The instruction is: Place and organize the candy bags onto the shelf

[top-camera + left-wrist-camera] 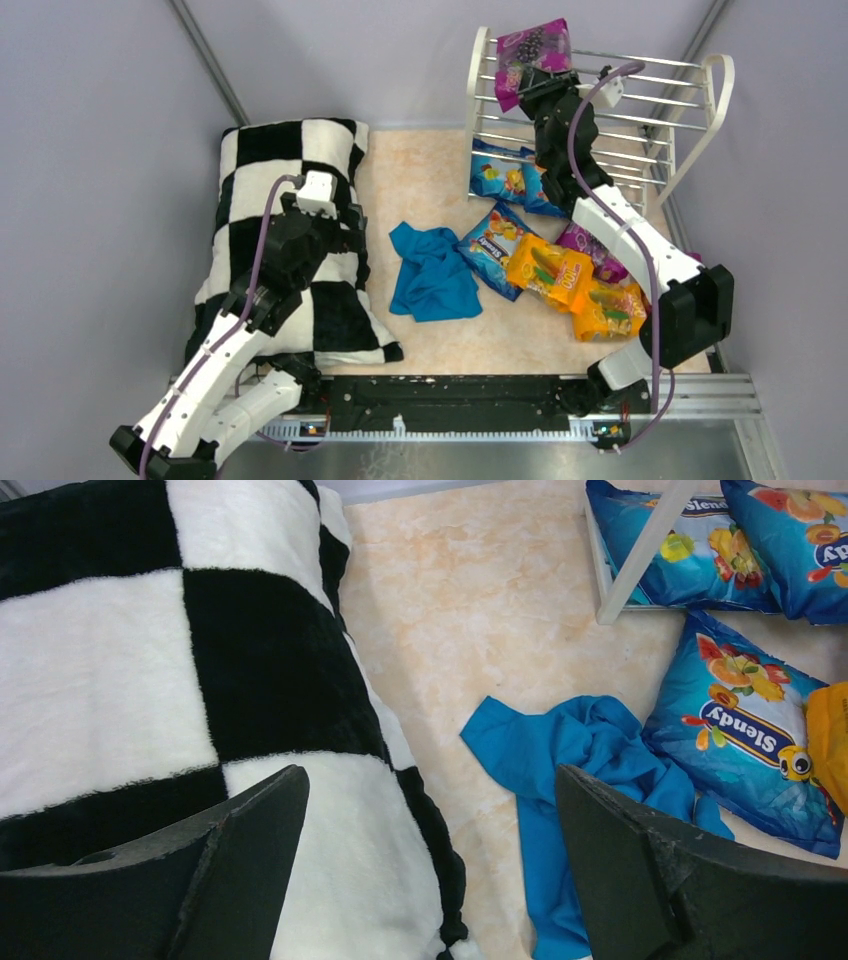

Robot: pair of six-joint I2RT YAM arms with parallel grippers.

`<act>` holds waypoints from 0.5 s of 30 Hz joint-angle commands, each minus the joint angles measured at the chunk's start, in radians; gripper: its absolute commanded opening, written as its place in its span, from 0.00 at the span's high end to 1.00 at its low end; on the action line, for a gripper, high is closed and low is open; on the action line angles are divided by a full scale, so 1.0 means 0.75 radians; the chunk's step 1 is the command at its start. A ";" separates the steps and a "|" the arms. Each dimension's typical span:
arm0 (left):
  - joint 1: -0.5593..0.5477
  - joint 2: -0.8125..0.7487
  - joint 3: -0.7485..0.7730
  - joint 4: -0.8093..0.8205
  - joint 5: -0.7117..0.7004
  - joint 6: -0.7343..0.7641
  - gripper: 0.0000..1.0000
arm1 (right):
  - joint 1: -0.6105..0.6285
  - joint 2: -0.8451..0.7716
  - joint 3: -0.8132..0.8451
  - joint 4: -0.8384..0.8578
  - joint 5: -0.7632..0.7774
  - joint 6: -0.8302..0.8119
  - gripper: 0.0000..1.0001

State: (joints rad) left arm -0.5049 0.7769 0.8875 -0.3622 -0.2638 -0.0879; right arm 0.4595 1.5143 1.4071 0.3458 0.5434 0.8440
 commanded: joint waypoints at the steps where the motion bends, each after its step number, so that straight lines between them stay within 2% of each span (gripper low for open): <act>1: 0.001 -0.009 -0.035 0.098 0.034 -0.007 0.01 | -0.007 -0.009 0.107 0.305 0.057 0.108 0.99; 15: 0.000 0.029 -0.079 0.129 0.090 -0.026 0.01 | -0.007 0.179 0.124 0.441 0.028 0.316 0.99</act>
State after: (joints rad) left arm -0.5049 0.7921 0.8410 -0.3286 -0.2096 -0.1024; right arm 0.4568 1.6436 1.4242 0.5236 0.5854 1.0245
